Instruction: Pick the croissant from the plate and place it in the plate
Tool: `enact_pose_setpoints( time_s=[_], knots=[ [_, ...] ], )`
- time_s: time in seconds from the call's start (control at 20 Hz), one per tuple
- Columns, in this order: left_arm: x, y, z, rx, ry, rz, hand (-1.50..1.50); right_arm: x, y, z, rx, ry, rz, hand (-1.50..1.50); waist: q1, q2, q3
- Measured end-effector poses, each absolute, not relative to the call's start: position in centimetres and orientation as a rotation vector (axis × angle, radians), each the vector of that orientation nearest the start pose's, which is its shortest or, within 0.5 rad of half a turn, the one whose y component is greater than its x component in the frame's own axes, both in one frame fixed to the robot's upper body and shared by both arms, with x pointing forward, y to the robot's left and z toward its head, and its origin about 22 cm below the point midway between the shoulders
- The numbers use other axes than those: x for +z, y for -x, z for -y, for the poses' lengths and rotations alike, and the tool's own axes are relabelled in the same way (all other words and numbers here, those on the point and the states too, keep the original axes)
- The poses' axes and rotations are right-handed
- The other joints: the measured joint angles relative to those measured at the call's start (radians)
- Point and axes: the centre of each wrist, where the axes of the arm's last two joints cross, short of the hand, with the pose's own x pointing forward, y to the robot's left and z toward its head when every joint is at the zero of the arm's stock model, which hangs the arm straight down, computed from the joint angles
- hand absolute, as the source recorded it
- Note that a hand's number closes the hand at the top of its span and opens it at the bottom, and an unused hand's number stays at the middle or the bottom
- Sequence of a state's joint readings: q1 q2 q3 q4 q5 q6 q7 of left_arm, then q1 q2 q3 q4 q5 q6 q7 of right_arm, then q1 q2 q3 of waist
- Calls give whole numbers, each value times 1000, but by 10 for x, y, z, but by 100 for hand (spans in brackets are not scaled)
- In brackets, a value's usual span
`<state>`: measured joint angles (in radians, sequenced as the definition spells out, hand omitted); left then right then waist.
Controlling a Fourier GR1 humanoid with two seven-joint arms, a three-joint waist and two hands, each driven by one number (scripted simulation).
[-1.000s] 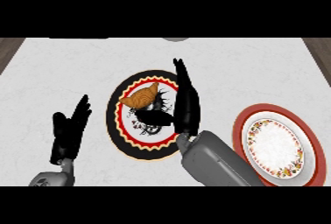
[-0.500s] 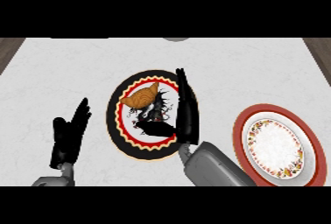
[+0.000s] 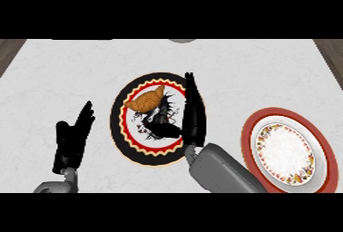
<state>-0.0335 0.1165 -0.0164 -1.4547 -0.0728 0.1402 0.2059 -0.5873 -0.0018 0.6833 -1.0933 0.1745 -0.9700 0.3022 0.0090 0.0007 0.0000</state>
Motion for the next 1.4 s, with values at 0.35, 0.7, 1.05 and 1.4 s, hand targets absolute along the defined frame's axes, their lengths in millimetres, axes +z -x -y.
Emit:
enact_pose_setpoints(
  time_s=[0.35, 0.7, 1.05, 1.4],
  knots=[
    [-8, -250, -254, -29, -252, 1288, 0, 4, -289, 43, 177, 498, 1592, -150, -6, -1, 0],
    [-4, -242, -246, -31, -250, 1281, 0, -7, -277, 61, 157, 554, 1560, -150, -8, -2, 0],
    [-9, -248, -248, -30, -248, 1281, 0, -17, -271, 77, 140, 613, 1538, -150, -8, -1, 0],
    [-10, -251, -244, -29, -248, 1281, 0, -13, -263, 107, 88, 642, 1552, -150, -10, -1, 0]
  ],
)
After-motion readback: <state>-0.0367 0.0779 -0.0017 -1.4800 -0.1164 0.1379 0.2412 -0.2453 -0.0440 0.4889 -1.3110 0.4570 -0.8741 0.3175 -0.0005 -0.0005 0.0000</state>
